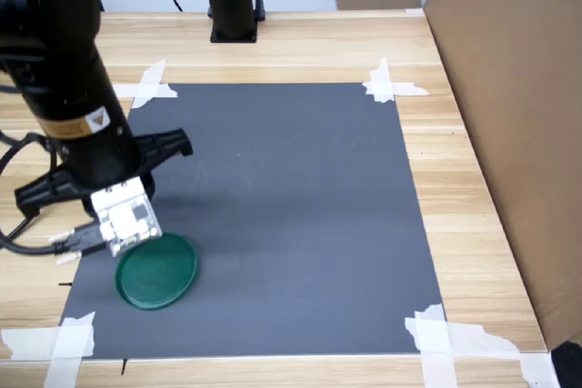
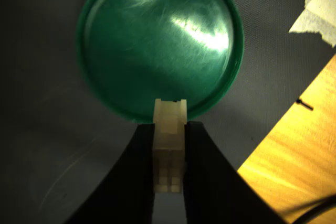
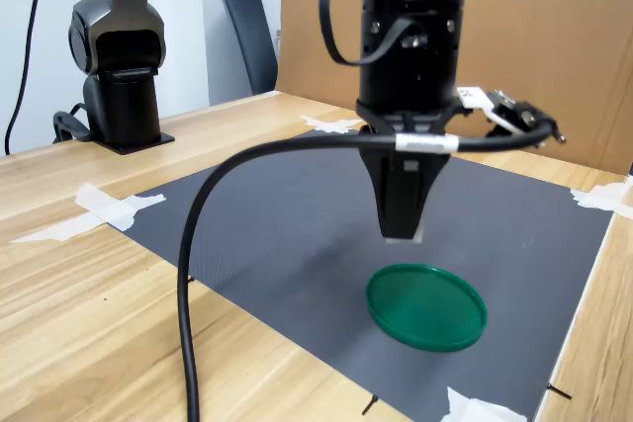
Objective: Grasp a white terminal and put it in the green lid.
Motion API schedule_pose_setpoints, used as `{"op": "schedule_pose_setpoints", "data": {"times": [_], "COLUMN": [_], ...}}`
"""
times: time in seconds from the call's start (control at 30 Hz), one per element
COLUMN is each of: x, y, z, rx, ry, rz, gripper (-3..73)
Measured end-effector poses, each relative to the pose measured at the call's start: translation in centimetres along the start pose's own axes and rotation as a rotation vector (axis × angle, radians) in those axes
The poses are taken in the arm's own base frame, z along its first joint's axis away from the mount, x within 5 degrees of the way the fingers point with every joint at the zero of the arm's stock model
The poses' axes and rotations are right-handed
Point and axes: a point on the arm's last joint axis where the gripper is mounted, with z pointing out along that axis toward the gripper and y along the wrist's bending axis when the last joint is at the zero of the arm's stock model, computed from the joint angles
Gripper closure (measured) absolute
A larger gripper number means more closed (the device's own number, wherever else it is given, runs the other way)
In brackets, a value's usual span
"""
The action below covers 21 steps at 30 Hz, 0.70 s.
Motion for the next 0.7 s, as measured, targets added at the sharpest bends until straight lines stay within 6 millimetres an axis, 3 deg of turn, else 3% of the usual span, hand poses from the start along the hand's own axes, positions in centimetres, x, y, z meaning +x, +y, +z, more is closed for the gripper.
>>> {"op": "schedule_pose_setpoints", "data": {"times": [0.37,0.6,0.67,0.7], "x": [-1.1,-1.1,-1.1,-1.0], "y": [-0.5,-0.4,-0.3,-0.3], "z": [4.2,4.9,4.9,4.9], "rx": [-0.06,-0.076,-0.083,-0.092], "ry": [0.036,0.053,0.051,0.057], "rz": [0.01,-0.029,-0.041,-0.044], "gripper": [61.3,59.7,53.2,44.2]}}
